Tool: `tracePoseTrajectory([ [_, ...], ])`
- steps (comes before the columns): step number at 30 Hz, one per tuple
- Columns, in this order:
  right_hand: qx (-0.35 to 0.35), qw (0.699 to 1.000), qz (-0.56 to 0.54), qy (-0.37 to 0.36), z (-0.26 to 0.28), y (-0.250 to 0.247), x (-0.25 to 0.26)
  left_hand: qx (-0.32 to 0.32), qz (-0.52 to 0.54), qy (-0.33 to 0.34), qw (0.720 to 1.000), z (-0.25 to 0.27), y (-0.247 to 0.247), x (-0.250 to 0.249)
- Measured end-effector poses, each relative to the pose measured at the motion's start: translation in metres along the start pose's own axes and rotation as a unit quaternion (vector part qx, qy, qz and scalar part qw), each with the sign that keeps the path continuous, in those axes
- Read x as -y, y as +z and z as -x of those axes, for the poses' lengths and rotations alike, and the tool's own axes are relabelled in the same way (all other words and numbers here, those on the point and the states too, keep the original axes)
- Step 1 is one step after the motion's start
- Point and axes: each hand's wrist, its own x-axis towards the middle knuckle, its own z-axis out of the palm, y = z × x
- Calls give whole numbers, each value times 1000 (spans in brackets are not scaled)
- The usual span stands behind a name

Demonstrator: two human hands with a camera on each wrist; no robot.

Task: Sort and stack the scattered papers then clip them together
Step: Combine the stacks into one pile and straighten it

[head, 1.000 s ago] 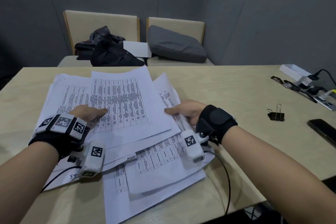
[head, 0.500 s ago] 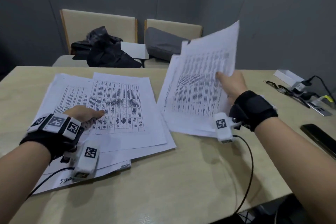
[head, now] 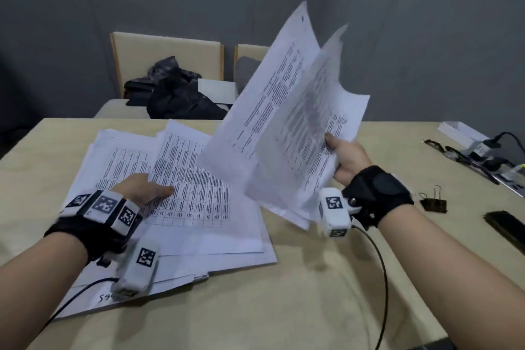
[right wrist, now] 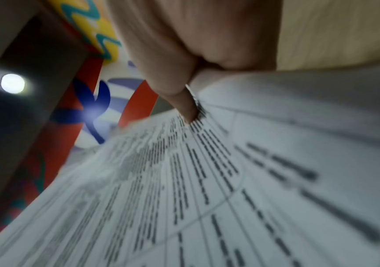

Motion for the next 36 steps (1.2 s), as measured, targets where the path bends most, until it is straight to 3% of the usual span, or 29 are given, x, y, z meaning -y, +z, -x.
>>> tracePoseTrajectory([
  [3,6,990,142,25,6,6,-21,27,34,12,999,3,2,-4],
  [7,11,962,265,62,7,22,-55,84,171,18,981,6,16,-16],
  [10,44,962,254,86,8,36,-70,125,167,38,977,17,25,-34],
  [13,83,955,279,62,10,41,-70,82,131,105,982,26,29,-48],
  [17,70,964,249,66,6,29,-52,31,258,208,943,30,28,-59],
  [20,111,983,95,107,0,19,-22,31,336,305,891,42,11,-77],
  [23,176,984,12,-13,14,24,29,35,373,368,851,45,-8,-94],
  [26,126,972,52,-193,32,38,70,0,382,401,833,44,-17,-109],
  [28,101,953,98,-269,41,43,80,-36,386,406,827,43,-13,-118],
  [30,108,943,132,-285,43,41,77,-71,387,407,824,45,-3,-124],
  [33,135,954,140,-230,32,31,57,-113,380,423,814,44,17,-124],
  [36,115,968,126,-184,20,19,42,-134,350,416,828,39,28,-123],
])
